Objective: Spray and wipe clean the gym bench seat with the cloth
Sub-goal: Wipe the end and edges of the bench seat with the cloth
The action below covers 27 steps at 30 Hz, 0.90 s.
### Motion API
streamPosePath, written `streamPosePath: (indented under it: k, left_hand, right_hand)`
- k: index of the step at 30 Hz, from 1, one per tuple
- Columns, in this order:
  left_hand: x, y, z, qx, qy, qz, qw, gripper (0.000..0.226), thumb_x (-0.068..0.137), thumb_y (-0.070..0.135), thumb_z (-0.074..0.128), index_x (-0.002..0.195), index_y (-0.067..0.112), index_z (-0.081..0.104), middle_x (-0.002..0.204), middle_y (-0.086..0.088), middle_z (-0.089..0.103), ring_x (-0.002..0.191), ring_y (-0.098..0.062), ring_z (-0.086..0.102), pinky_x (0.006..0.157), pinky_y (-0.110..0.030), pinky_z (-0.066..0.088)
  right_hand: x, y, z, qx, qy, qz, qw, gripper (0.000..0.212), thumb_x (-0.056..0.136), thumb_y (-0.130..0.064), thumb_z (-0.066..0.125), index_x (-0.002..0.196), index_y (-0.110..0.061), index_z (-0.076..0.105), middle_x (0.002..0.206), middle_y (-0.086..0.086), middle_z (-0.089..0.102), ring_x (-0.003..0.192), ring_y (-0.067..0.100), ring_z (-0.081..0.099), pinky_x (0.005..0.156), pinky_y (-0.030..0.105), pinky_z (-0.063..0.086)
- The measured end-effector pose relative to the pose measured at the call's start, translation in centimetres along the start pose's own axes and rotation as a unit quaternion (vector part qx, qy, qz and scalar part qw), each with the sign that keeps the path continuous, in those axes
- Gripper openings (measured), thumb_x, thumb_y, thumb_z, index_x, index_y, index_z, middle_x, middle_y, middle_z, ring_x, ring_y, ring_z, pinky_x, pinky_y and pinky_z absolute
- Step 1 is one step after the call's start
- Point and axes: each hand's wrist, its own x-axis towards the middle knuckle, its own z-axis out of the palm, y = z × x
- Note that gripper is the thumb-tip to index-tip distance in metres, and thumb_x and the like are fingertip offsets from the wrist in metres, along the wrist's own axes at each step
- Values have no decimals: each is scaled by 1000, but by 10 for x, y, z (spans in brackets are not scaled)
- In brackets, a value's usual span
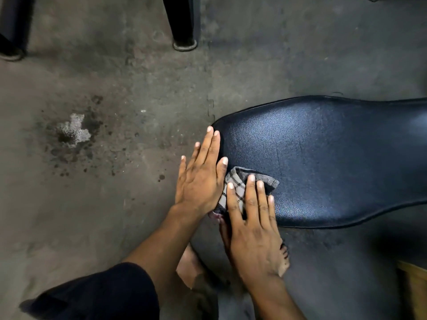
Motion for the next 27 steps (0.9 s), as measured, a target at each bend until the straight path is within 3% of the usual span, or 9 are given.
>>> streamPosePath:
  k: [3, 6, 10, 14, 19, 21, 25, 27]
  left_hand:
    - [-2, 2, 0, 10, 3, -7, 1000, 65, 114, 49, 23, 172, 39, -5, 177, 27, -18, 169, -16, 5, 135, -58, 14]
    - [-7, 7, 9, 7, 19, -27, 999, 66, 114, 48, 24, 171, 39, -7, 177, 25, -20, 169, -17, 6, 135, -58, 13]
    - [-12, 8, 22, 11, 48, -41, 998, 66, 112, 47, 21, 171, 37, -8, 178, 22, -18, 169, -19, 11, 134, -60, 15]
    - [-11, 4, 23, 30, 57, -34, 997, 65, 111, 51, 12, 171, 38, -8, 178, 24, -18, 169, -18, 11, 133, -58, 14]
    - [-23, 3, 23, 66, 18, -37, 997, 70, 105, 50, 3, 171, 34, -11, 173, 25, -32, 169, -18, 4, 135, -57, 11]
    - [-31, 4, 21, 68, 15, -43, 997, 74, 102, 52, 8, 171, 34, -13, 174, 22, -31, 169, -18, 3, 135, -58, 13]
    - [-35, 5, 21, 60, 27, -35, 997, 71, 109, 53, 16, 171, 33, -12, 177, 18, -24, 169, -21, 6, 134, -61, 16]
    - [-34, 4, 22, 59, 30, -35, 997, 69, 110, 54, 15, 171, 32, -10, 178, 18, -23, 169, -21, 7, 134, -61, 15]
  right_hand:
    - [1, 12, -11, -4, -14, -21, 1000, 71, 108, -50, 44, 171, -22, 31, 179, 21, 22, 166, 35, 26, 133, 54, 24]
    - [24, 29, -27, 0, -23, 20, 1000, 73, 107, -52, 40, 171, -18, 31, 179, 20, 21, 166, 36, 27, 134, 53, 26]
    - [91, 35, -47, 32, -50, 55, 997, 71, 111, -50, 27, 175, -23, 12, 182, 19, 6, 169, 37, 12, 137, 52, 15]
    - [135, 17, -54, 34, -74, 13, 997, 69, 112, -46, 31, 175, -28, 8, 183, 15, 0, 170, 35, 3, 138, 50, 7]
    - [108, 13, -60, 24, -111, -77, 991, 68, 111, -37, 33, 174, -33, 8, 184, 4, -3, 171, 27, -2, 139, 48, 7]
    - [93, 22, -65, 17, -124, -89, 988, 68, 112, -34, 35, 173, -35, 9, 184, 0, -4, 171, 23, -1, 139, 47, 9]
    - [93, 42, -75, 13, -129, -38, 991, 72, 112, -31, 37, 174, -39, 1, 184, -3, -4, 171, 20, -1, 139, 45, 7]
    - [115, 42, -77, 30, -123, -5, 992, 71, 112, -29, 38, 174, -34, 6, 184, 2, 1, 171, 25, 1, 139, 48, 8]
